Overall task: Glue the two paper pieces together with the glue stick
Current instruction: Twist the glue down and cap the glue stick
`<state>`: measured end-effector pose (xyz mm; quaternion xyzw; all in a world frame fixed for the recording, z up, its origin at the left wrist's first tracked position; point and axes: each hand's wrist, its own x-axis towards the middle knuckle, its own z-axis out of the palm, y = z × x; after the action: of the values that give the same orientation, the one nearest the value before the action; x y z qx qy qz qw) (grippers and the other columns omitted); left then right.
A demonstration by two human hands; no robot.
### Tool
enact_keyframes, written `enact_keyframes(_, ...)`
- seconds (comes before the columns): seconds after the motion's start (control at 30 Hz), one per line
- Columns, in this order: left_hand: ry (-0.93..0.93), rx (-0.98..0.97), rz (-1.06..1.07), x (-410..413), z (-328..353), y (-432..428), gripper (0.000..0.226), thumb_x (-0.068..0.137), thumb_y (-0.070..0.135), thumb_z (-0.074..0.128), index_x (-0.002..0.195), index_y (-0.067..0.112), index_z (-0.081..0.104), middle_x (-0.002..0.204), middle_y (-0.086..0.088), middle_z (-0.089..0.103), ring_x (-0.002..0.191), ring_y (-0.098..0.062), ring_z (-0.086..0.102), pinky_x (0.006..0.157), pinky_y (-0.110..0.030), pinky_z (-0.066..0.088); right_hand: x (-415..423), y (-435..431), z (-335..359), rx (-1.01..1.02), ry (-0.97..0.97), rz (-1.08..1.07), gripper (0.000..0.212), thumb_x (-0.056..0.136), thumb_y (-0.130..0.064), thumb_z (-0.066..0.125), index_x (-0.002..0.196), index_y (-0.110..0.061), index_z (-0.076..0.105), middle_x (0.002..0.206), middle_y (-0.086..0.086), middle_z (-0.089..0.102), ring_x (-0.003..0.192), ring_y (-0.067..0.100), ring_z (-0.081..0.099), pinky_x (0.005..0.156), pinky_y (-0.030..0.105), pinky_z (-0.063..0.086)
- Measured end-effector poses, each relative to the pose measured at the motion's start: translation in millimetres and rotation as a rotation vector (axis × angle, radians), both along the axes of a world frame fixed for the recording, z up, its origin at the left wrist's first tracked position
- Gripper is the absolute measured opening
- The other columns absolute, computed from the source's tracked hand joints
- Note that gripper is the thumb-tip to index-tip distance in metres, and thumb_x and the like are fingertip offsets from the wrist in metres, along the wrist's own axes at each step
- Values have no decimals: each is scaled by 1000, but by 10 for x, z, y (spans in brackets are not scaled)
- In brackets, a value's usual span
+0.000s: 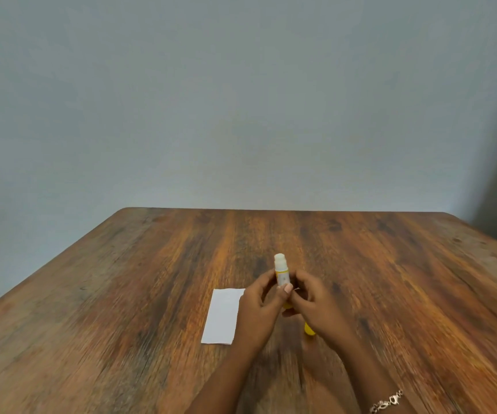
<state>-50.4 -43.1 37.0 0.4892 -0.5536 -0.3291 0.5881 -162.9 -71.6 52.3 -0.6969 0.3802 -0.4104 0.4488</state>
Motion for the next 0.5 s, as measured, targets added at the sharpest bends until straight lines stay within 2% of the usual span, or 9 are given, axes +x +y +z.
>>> enact_keyframes(0.03,59,0,-25,26,30,20,28,88,13,56,115,9,60,111,-8,68,101,-15,64,84,-20,53,23,45,22,6,-9,18,17,89,-9,53,103,-15,60,95,11,66,83,17,66,66,28,57)
enact_keyframes(0.1,137,-10,-32,100,82,53,24,88,7,54,110,6,62,103,-13,70,97,-20,66,81,-25,55,52,112,35,38,-60,75,22,87,-2,54,107,-12,58,96,11,67,85,17,66,69,25,56)
enact_keyframes(0.2,180,-7,-54,203,134,100,27,89,6,51,114,5,60,104,-8,68,94,-14,66,76,-17,53,96,203,3,111,-119,137,44,83,6,57,120,-17,51,101,14,68,88,15,68,77,27,56)
enact_keyframes(0.27,193,-2,-86,230,162,134,26,90,6,49,114,7,59,102,-1,68,89,-5,67,69,-12,52,138,251,-19,126,-152,129,50,83,6,57,124,-21,47,94,16,66,83,17,68,74,27,56)
enact_keyframes(0.37,232,-11,-121,251,193,178,23,92,5,45,108,9,61,97,0,68,82,-3,67,65,-13,53,181,315,0,117,-209,107,50,80,9,58,114,-27,52,82,11,62,77,18,64,70,28,58)
enact_keyframes(0.5,242,-29,-134,229,219,222,22,91,3,46,105,5,63,99,-9,69,87,-12,68,72,-19,55,226,401,34,63,-248,25,50,72,14,64,105,-23,57,69,3,55,63,6,56,65,26,54)
